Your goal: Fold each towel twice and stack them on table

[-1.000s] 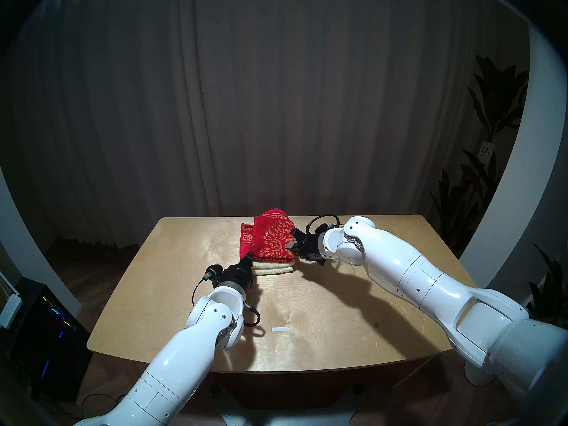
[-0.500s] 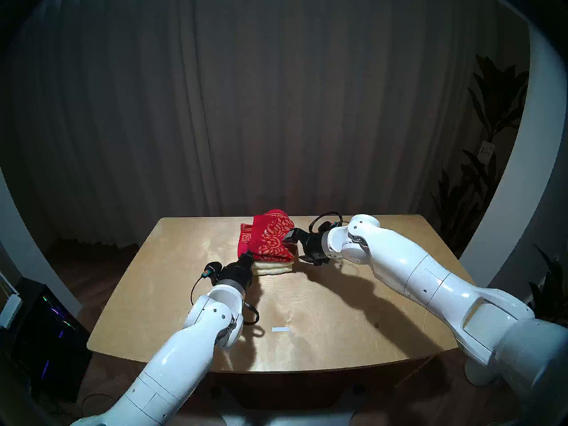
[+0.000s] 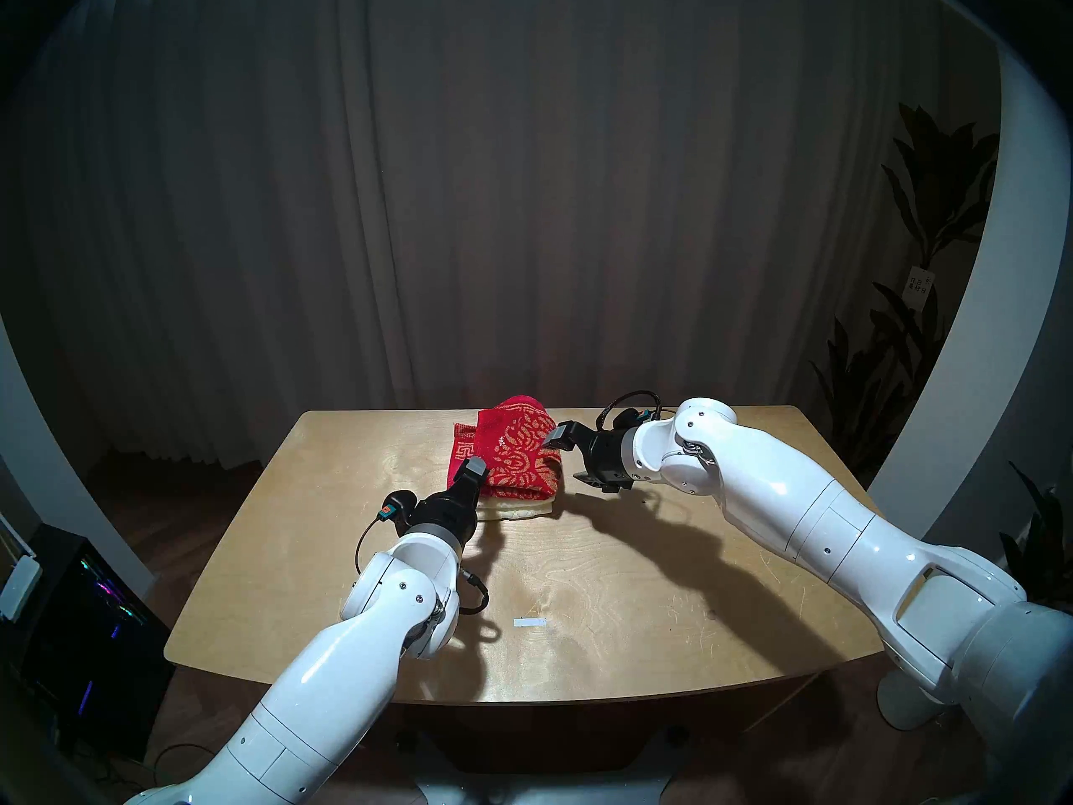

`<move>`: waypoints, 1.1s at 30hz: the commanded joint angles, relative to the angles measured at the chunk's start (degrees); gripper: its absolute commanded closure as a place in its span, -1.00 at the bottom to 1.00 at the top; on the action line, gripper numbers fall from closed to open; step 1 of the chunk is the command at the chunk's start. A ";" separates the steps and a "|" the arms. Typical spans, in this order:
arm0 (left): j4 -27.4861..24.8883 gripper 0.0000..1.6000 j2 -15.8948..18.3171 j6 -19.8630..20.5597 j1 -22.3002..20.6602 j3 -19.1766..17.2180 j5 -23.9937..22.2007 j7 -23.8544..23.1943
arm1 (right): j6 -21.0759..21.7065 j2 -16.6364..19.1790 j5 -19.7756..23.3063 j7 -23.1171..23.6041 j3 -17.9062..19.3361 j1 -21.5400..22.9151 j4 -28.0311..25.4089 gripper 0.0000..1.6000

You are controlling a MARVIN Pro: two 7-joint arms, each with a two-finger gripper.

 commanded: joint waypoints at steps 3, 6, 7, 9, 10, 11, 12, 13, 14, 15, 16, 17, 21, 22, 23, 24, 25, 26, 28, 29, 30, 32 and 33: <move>-6.16 -1.00 4.82 -2.16 1.79 -0.79 7.12 2.71 | -0.90 6.56 -7.63 1.58 0.03 0.77 -6.68 -1.00; -6.69 -1.00 7.01 -2.45 1.93 -1.07 10.71 2.52 | -2.02 9.16 -11.31 1.70 -0.43 0.74 -8.94 -1.00; -6.84 -1.00 7.53 -2.50 2.07 -1.21 11.49 2.69 | -2.30 9.74 -12.30 1.56 -0.48 0.59 -9.46 -1.00; -7.03 -1.00 8.70 -2.62 2.10 -1.59 13.38 2.66 | -3.23 11.22 -14.54 1.58 -0.70 0.30 -10.56 -1.00; -7.04 -1.00 9.35 -2.62 2.05 -1.86 14.28 2.71 | -3.51 11.80 -15.52 1.45 -0.73 0.26 -10.91 -1.00; -7.07 -1.00 9.84 -2.68 2.06 -2.07 15.11 2.72 | -4.05 12.38 -16.79 1.46 -0.83 0.21 -11.39 -1.00; -6.99 -1.00 10.27 -2.64 1.94 -2.26 15.72 2.55 | -4.41 12.71 -17.76 1.38 -0.92 0.23 -11.58 -1.00; -7.06 -1.00 10.91 -2.69 2.01 -2.43 16.78 2.54 | -4.90 13.31 -18.80 1.49 -1.01 -0.01 -12.20 -1.00; -6.87 -1.00 11.49 -2.69 1.90 -2.58 17.71 2.47 | -5.38 13.60 -19.83 1.43 -1.04 0.04 -12.45 -1.00; -6.79 -1.00 12.06 -2.70 1.90 -2.68 18.64 2.33 | -5.94 14.02 -21.12 1.46 -1.17 -0.02 -12.92 -1.00; -6.62 -1.00 12.60 -2.68 1.80 -2.83 19.54 2.27 | -6.46 14.30 -22.17 1.39 -1.30 -0.05 -13.25 -1.00; -6.54 -1.00 13.12 -2.69 1.77 -2.95 20.46 2.21 | -7.12 14.63 -23.38 1.29 -1.49 -0.21 -13.74 -1.00; -5.91 -1.00 15.23 -2.54 1.31 -3.50 23.66 1.49 | -9.56 15.28 -28.19 0.76 -2.42 -0.36 -14.88 -1.00; -5.77 -1.00 15.72 -2.60 1.26 -3.69 24.52 1.37 | -10.36 15.58 -29.66 0.72 -2.71 -0.42 -15.35 -1.00; -5.63 -1.00 16.45 -2.45 1.12 -3.77 25.38 0.96 | -11.05 15.79 -30.88 0.66 -2.96 -0.51 -15.77 -1.00; -5.48 -1.00 17.10 -2.34 1.01 -3.82 26.29 0.67 | -11.93 16.01 -32.19 0.56 -3.20 -0.62 -16.23 -1.00; -5.29 -1.00 17.43 -2.38 0.83 -3.96 26.84 0.47 | -12.55 16.13 -33.20 0.40 -3.39 -0.62 -16.46 -1.00; -5.15 -1.00 18.00 -2.34 0.73 -3.97 27.70 0.11 | -13.30 16.34 -34.50 0.35 -3.71 -0.71 -16.84 -1.00; -4.44 -1.00 19.22 -2.09 0.41 -3.87 29.65 -0.40 | -15.11 16.57 -36.59 0.08 -4.19 -1.10 -17.31 -1.00; -4.08 -1.00 19.77 -2.01 0.20 -3.75 30.65 -0.84 | -16.28 16.76 -38.03 -0.08 -4.49 -1.29 -17.63 -1.00; -3.68 -1.00 20.21 -1.97 -0.02 -3.66 31.63 -1.15 | -17.49 17.01 -39.56 -0.30 -4.83 -1.49 -18.02 -1.00; -2.83 -1.00 21.01 -1.96 -0.50 -3.49 33.28 -1.71 | -18.90 17.28 -41.24 -0.73 -5.15 -1.74 -18.42 -1.00; -2.32 -1.00 21.35 -2.02 -0.80 -3.30 34.41 -2.01 | -19.97 17.51 -42.62 -0.98 -5.44 -1.92 -18.75 -1.00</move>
